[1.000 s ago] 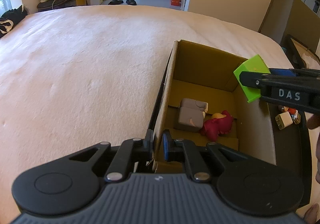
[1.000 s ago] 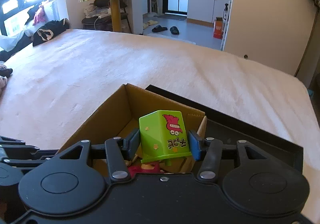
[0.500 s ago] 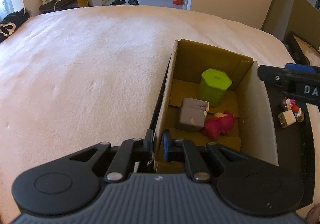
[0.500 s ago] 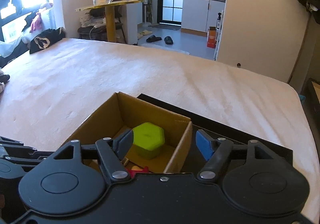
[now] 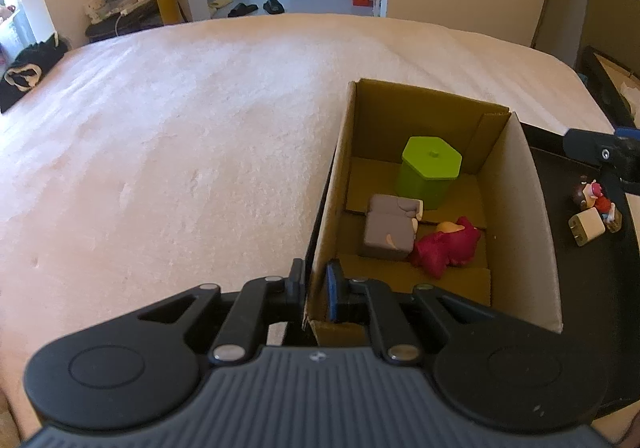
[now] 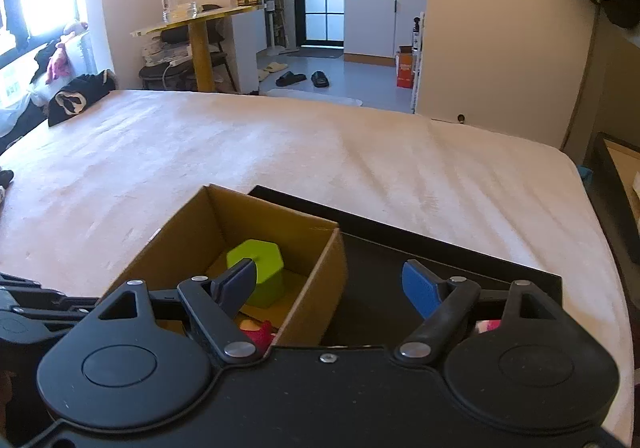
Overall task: Organize rigid objects
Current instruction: 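Open the right gripper to drop the green cube into the box, then move the right gripper to the white plug charger and grasp it, then carry the white charger into the box and open the right gripper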
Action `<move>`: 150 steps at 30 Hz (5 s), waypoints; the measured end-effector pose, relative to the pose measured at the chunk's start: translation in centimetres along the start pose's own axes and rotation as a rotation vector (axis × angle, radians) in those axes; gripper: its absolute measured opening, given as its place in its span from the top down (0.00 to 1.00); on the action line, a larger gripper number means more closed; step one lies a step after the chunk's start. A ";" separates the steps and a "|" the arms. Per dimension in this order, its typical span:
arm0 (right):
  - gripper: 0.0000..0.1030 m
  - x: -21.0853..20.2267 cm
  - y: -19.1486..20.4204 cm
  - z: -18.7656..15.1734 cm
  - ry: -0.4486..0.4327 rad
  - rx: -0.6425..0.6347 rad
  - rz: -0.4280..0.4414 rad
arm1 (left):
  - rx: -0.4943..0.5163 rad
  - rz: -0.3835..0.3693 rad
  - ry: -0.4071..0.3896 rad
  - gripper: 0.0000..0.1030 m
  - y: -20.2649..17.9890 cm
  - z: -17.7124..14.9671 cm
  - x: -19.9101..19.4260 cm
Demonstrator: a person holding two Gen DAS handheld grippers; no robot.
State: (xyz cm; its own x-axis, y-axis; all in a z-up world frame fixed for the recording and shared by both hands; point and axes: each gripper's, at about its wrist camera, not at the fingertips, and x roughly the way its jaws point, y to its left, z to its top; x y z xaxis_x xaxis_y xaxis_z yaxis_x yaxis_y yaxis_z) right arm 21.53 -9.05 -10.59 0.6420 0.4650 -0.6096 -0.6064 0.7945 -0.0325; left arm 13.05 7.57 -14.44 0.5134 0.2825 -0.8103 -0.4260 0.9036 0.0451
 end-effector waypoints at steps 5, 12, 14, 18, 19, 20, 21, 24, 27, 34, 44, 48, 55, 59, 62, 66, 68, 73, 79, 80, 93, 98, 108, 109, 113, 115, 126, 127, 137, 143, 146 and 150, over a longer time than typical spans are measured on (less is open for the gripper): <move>0.19 0.0 -0.8 -1.1 -0.004 0.032 -0.048 | 0.028 0.024 0.008 0.87 -0.7 0.0 -0.1; 0.11 -0.3 -1.4 -2.0 -0.020 0.040 -0.083 | 0.037 0.072 0.026 0.71 -1.4 0.2 -0.1; 0.10 -0.3 -1.7 -2.2 -0.019 0.042 -0.084 | 0.034 0.090 0.027 0.58 -1.4 0.4 -0.2; 0.10 0.2 -2.6 -2.8 -0.009 0.056 -0.100 | 0.043 0.135 0.019 0.48 -1.8 0.6 -0.3; 0.10 0.4 -2.8 -3.0 0.002 0.051 -0.106 | 0.047 0.144 0.016 0.45 -1.9 0.7 -0.3; 0.10 0.7 -3.0 -3.1 0.012 0.047 -0.117 | 0.047 0.147 0.013 0.43 -2.0 0.7 -0.3; 0.10 1.0 -3.2 -3.2 0.018 0.047 -0.130 | 0.045 0.147 0.008 0.42 -2.1 0.8 -0.4; 0.10 1.7 -3.8 -3.5 0.029 0.050 -0.165 | 0.034 0.163 0.002 0.33 -2.1 0.8 -0.5; 0.10 2.1 -4.2 -3.8 0.040 0.058 -0.180 | 0.025 0.167 0.006 0.29 -2.1 0.8 -0.5; 0.11 3.4 -5.2 -4.6 0.080 0.059 -0.195 | 0.062 0.223 0.006 0.25 -3.4 1.1 -0.3; 0.11 6.6 -8.0 -6.0 0.204 0.124 -0.242 | 0.086 0.283 0.019 0.25 -4.4 1.6 0.4; 0.11 7.6 -8.2 -6.6 0.242 0.118 -0.251 | 0.089 0.292 0.021 0.25 -4.5 1.7 0.4; 0.15 8.9 -8.3 -7.8 0.281 0.101 -0.265 | 0.077 0.292 0.024 0.25 -4.4 1.7 0.3; 0.37 9.0 -8.5 -7.9 0.280 0.087 -0.244 | 0.075 0.286 0.025 0.25 -4.2 1.6 0.3; 0.38 8.8 -8.1 -7.9 0.292 0.067 -0.249 | 0.073 0.285 0.023 0.25 -4.0 1.6 0.2; 0.38 8.1 -7.6 -7.7 0.300 0.067 -0.231 | 0.067 0.273 0.020 0.25 -3.7 1.5 0.2; 0.38 7.7 -7.5 -7.3 0.288 0.065 -0.224 | 0.066 0.268 0.018 0.25 -3.7 1.4 0.2; 0.38 6.2 -6.9 -6.0 0.236 0.054 -0.200 | 0.070 0.254 0.008 0.25 -3.5 1.2 -0.1; 0.38 4.5 -6.0 -4.6 0.173 0.036 -0.169 | 0.081 0.243 -0.003 0.25 -3.7 1.1 -0.5; 0.38 4.2 -5.9 -4.3 0.162 0.036 -0.163 | 0.081 0.241 -0.005 0.25 -3.7 1.0 -0.6; 0.38 0.7 -4.3 -0.6 0.013 -0.006 -0.080 | 0.083 0.160 -0.025 0.26 -2.5 0.9 -1.6; 0.38 -0.6 -3.0 0.6 -0.030 0.003 -0.032 | 0.089 0.133 -0.022 0.28 -1.7 1.3 -1.6; 0.38 -0.5 -1.6 1.5 -0.067 0.004 0.012 | 0.095 0.053 0.017 0.42 -0.1 1.8 -0.8; 0.38 -0.5 -1.5 1.6 -0.068 0.005 0.015 | 0.095 0.048 0.020 0.44 0.1 1.9 -0.7; 0.38 -0.4 -0.7 1.7 -0.074 -0.005 0.027 | 0.087 0.020 0.036 0.53 0.7 1.9 -0.1; 0.38 -0.3 -0.3 1.6 -0.070 -0.007 0.033 | 0.078 0.003 0.045 0.59 1.0 1.8 0.1; 0.38 1.1 2.4 1.2 -0.038 -0.065 0.098 | 0.082 -0.059 0.050 0.82 1.1 1.5 0.9; 0.38 1.3 2.7 1.0 -0.032 -0.073 0.099 | 0.085 -0.067 0.049 0.86 1.0 1.5 1.0; 0.38 3.4 5.6 0.2 0.003 -0.189 0.046 | 0.085 -0.120 0.047 0.91 1.6 1.2 2.0; 0.37 4.1 6.4 -0.5 -0.002 -0.261 -0.035 | 0.062 -0.160 0.054 0.91 2.3 1.2 2.6; 0.33 3.9 6.5 -0.5 -0.017 -0.272 -0.053 | 0.053 -0.166 0.061 0.91 2.5 1.2 2.8; 0.33 3.9 6.2 -0.4 -0.019 -0.263 -0.061 | 0.044 -0.167 0.068 0.91 2.6 1.3 3.1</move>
State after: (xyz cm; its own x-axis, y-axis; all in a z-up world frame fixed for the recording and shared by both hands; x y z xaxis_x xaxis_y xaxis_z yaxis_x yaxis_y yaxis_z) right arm 20.08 -2.51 -13.47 0.6883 0.4284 -0.5854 -0.6655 0.6940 -0.2747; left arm 14.51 11.24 -16.06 0.5222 0.1062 -0.8462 -0.3053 0.9498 -0.0692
